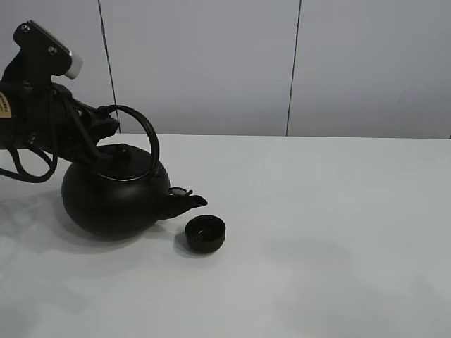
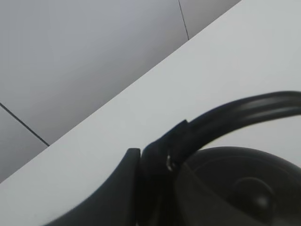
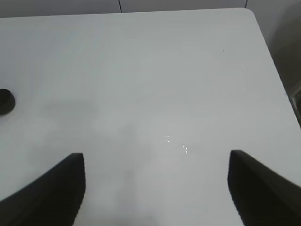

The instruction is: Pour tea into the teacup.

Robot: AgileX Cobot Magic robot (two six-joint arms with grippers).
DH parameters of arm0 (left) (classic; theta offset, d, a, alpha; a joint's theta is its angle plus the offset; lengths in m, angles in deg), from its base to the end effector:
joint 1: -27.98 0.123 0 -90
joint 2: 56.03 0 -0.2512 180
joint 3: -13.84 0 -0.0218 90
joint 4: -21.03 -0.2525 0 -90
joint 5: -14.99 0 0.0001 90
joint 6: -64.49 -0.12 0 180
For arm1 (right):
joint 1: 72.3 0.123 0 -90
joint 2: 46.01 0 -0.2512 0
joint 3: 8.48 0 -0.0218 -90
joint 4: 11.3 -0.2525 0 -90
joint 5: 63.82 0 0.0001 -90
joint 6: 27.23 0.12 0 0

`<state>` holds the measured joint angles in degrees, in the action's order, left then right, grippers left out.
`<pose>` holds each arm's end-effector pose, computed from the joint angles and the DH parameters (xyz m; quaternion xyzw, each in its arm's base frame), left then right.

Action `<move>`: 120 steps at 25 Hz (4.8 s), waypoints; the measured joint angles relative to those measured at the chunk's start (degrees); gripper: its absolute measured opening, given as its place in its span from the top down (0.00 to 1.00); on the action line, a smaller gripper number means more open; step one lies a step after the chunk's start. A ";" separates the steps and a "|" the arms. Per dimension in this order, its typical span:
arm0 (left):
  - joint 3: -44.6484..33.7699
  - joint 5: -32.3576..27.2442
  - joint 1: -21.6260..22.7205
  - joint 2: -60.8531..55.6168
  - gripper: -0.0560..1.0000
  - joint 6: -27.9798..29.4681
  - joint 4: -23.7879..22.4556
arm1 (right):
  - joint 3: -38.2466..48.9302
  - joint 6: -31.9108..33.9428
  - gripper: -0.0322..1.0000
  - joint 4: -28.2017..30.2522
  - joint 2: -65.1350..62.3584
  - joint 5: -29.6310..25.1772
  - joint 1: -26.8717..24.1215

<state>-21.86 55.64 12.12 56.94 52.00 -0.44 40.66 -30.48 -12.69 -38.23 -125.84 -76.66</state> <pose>0.3360 -0.1252 0.1099 0.3747 0.7253 -0.0321 0.5767 0.0558 -0.0017 0.2550 0.0078 0.8613 -0.0216 0.5076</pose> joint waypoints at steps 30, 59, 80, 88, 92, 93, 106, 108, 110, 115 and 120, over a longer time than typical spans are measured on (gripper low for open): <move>0.07 -0.42 0.00 0.00 0.85 -2.28 -1.72 | 0.00 0.00 0.42 0.05 0.00 0.07 0.00; -6.43 10.73 0.00 0.00 0.85 12.49 5.60 | 0.00 0.00 0.42 0.05 0.00 0.02 0.00; -12.35 13.52 0.00 0.00 0.85 7.86 10.31 | 0.00 0.00 0.42 0.05 0.00 0.01 0.00; -13.21 13.52 0.00 -0.06 0.83 9.51 8.52 | 0.00 0.00 0.42 0.05 0.00 0.08 0.00; -14.00 14.79 0.00 -0.17 0.80 10.87 8.30 | 0.00 0.00 0.42 0.05 0.00 0.03 0.00; -14.12 15.44 0.00 -0.17 0.78 11.17 8.24 | 0.00 0.00 0.42 0.05 0.00 0.03 0.00; -16.59 21.33 0.00 -1.11 0.44 13.52 7.87 | 0.00 0.00 0.42 0.05 0.00 0.03 0.00; -17.97 22.49 0.00 -1.55 0.40 14.41 7.70 | 0.00 0.00 0.42 0.05 0.00 0.03 0.00; -19.21 22.70 0.00 -2.70 0.34 14.79 7.59 | 0.00 0.00 0.42 0.05 0.00 0.03 0.00; -20.40 16.31 0.00 -10.30 0.30 15.67 7.04 | 0.00 0.00 0.42 0.05 0.00 0.03 0.00; -20.33 4.41 0.00 -22.14 0.29 20.22 4.90 | 0.00 0.00 0.42 0.05 0.00 0.01 0.00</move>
<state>-42.20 60.05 12.12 34.80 72.23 4.47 40.66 -30.48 -12.64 -38.23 -125.82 -76.66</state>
